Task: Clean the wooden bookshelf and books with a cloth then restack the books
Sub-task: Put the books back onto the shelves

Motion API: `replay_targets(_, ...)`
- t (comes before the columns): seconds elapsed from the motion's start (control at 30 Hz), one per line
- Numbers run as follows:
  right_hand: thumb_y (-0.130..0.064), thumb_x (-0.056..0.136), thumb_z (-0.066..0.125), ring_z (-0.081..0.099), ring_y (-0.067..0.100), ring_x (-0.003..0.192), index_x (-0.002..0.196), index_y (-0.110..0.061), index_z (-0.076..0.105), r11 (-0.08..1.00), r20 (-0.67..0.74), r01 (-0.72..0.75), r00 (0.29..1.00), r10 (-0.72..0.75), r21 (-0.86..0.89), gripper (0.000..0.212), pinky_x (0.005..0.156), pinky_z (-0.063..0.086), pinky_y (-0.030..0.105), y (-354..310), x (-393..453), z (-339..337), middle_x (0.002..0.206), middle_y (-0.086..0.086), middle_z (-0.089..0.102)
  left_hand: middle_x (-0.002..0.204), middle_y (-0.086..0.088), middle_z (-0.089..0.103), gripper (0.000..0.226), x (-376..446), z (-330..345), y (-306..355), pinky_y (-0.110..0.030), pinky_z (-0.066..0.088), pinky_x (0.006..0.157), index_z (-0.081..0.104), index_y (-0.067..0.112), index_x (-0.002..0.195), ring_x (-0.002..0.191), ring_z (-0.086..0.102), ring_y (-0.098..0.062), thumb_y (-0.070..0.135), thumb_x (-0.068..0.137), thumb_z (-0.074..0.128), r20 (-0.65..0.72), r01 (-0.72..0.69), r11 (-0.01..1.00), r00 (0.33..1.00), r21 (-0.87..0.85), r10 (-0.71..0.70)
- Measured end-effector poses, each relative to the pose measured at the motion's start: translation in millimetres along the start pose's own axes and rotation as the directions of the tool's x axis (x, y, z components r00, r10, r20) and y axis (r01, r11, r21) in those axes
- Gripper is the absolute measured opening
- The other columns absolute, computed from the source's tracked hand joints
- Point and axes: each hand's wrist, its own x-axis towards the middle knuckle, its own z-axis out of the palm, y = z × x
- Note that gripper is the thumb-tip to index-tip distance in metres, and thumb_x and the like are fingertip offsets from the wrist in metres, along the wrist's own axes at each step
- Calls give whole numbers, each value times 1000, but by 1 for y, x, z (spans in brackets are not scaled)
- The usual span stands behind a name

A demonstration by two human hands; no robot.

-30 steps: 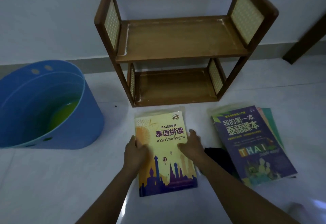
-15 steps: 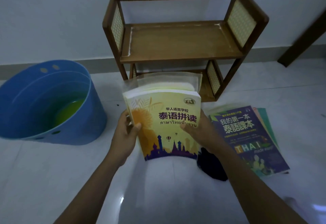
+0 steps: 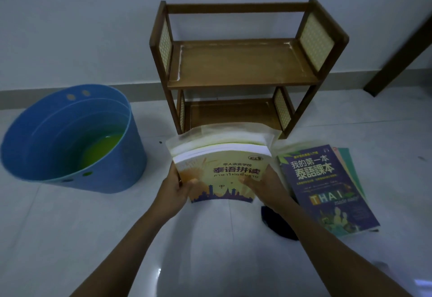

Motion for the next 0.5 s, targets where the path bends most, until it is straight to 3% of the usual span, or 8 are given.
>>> replay_targets(0.07, -13, 82, 72, 66, 8, 98, 117, -11, 59, 999, -3, 24, 1000, -24, -28, 37, 75, 55, 17, 2, -2, 0, 107, 0, 70, 111, 26, 52, 43, -1, -1, -6, -1, 45, 73, 39, 14, 130, 96, 53, 23, 9, 92, 58, -10, -8, 999, 1000, 31, 8)
replay_targets(0.13, -13, 82, 72, 66, 10, 96, 114, -12, 60, 999, -11, 17, 1000, -18, -38, 34, 74, 54, 17, 8, -7, 3, 105, -2, 70, 110, 26, 54, 44, -6, 1, -12, -2, 46, 73, 39, 13, 132, 96, 55, 20, 11, 92, 58, -11, 8, 999, 1000, 47, -8)
replay_targets(0.23, -12, 82, 72, 66, 11, 95, 113, -16, 59, 1000, -29, 10, 1000, -11, -17, 33, 74, 54, 20, 11, -8, 6, 103, -2, 68, 110, 28, 54, 46, -8, 3, -11, -5, 49, 73, 37, 22, 131, 106, 60, -1, 16, 92, 59, -5, 25, 999, 1000, 21, -25)
replay_targets(0.3, -12, 83, 71, 66, 4, 92, 114, -14, 60, 1000, -25, 17, 1000, -17, -17, 33, 69, 53, 13, 10, -6, 4, 102, -4, 68, 114, 26, 54, 52, -3, -4, 1, -17, 54, 83, 36, 29, 129, 112, 58, -9, 23, 87, 65, 29, 55, 998, 998, -4, -55)
replay_targets(0.37, -11, 83, 70, 63, -8, 84, 113, -13, 60, 1000, -16, 13, 1000, -13, -18, 32, 64, 50, 8, 10, -5, 3, 97, -11, 66, 123, 18, 51, 67, 2, -18, 26, -30, 53, 92, 33, 31, 130, 117, 54, -8, 29, 77, 75, -24, 0, 1000, 1000, 15, 0)
replay_targets(0.43, -11, 84, 69, 62, -14, 80, 111, -17, 58, 999, -5, 22, 1000, -22, -24, 30, 63, 49, 6, 9, -7, 2, 94, -18, 63, 136, 11, 38, 91, 5, -30, 71, -26, 42, 100, 24, 29, 140, 128, 39, -7, 32, 69, 81, -104, -181, 952, 972, 247, 212)
replay_targets(0.5, -11, 84, 70, 64, -11, 83, 111, -18, 58, 999, 0, 23, 1000, -23, -28, 30, 63, 50, 7, 10, -7, 3, 94, -16, 64, 152, 4, 25, 110, 12, -31, 118, -30, 25, 112, 12, 27, 149, 139, 23, -11, 41, 65, 83, -13, -349, 738, 900, 578, 436)
